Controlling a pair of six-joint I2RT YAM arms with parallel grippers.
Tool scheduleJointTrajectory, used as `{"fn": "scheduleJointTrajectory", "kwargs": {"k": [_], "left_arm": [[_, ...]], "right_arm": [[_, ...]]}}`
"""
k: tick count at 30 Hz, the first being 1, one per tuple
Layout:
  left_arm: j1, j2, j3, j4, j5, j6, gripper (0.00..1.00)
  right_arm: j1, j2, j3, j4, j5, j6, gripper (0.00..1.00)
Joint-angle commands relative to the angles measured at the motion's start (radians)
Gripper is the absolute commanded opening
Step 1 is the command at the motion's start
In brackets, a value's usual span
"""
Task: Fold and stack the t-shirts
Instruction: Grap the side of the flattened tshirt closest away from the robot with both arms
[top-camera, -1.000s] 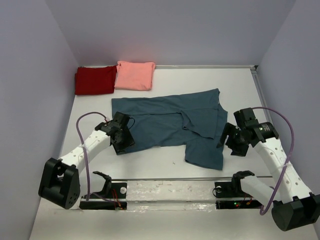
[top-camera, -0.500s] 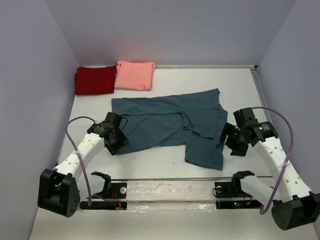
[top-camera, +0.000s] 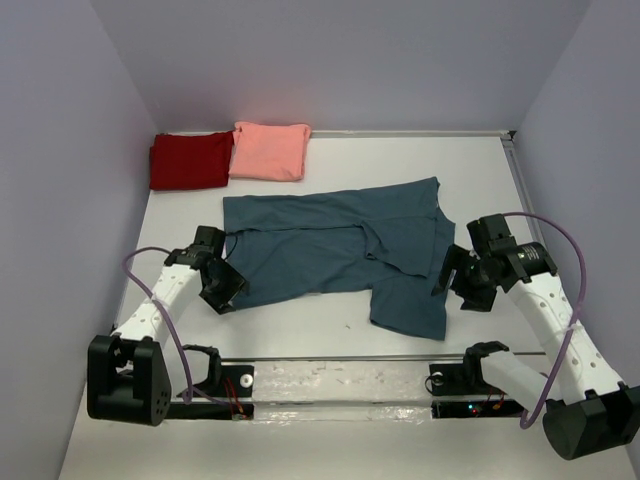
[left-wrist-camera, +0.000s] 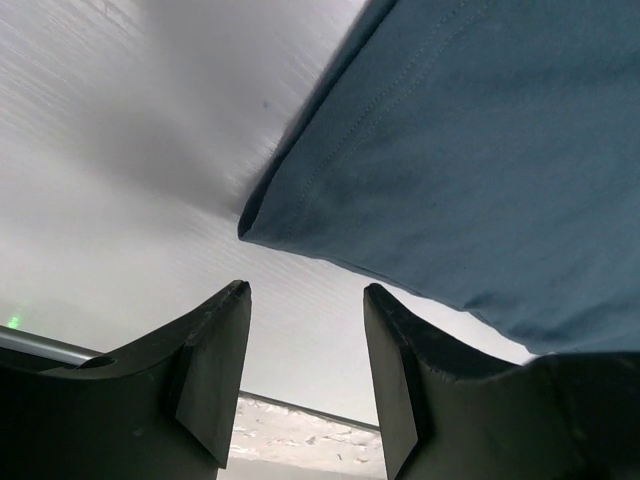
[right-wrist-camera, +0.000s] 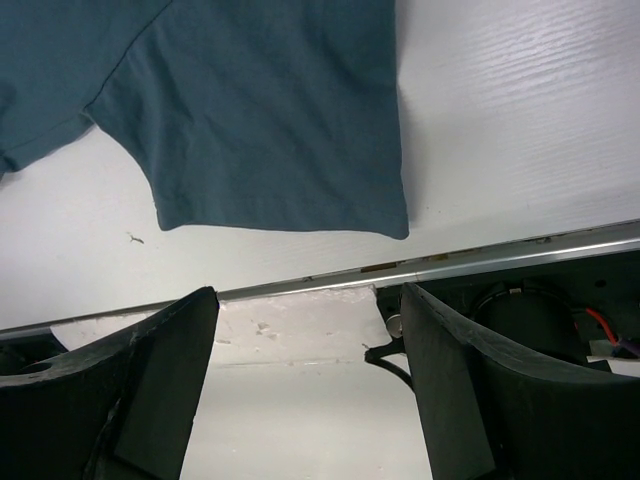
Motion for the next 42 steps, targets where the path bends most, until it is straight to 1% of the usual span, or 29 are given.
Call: {"fn": "scheduleJointTrajectory", "kwargs": {"k": [1, 8, 11, 14, 19, 26, 34, 42], "left_arm": [[0.019, 0.018, -0.031, 0.009, 0.05, -0.021, 0.59], [0.064, 0.013, -0.02, -0.002, 0.062, -0.036, 0.59], [0.084, -0.002, 0.012, -0.03, 0.036, -0.053, 0.59], [0.111, -0.026, 0.009, -0.044, 0.009, -0.071, 0.59], [0.131, -0.013, 0.0, -0.036, 0.013, -0.087, 0.59], [0.136, 0.013, -0.025, -0.004, 0.027, -0.097, 0.59], [0.136, 0.066, -0.032, 0.032, 0.051, -0.09, 0.59], [0.136, 0.092, -0.048, 0.067, 0.073, -0.096, 0.56]], "right_arm": [[0.01, -0.01, 0.05, -0.012, -0.002, -0.008, 0.79], [0.01, -0.014, 0.056, -0.015, -0.007, -0.004, 0.8], [0.01, -0.011, 0.054, -0.015, -0.011, -0.002, 0.8], [0.01, -0.011, 0.051, -0.011, -0.019, -0.005, 0.8], [0.01, 0.006, 0.082, -0.007, -0.033, -0.014, 0.8], [0.01, 0.025, 0.106, -0.006, -0.03, -0.031, 0.8], [0.01, 0.006, 0.094, -0.015, -0.033, -0.013, 0.8], [0.01, 0.004, 0.097, -0.02, -0.031, -0.007, 0.81]]}}
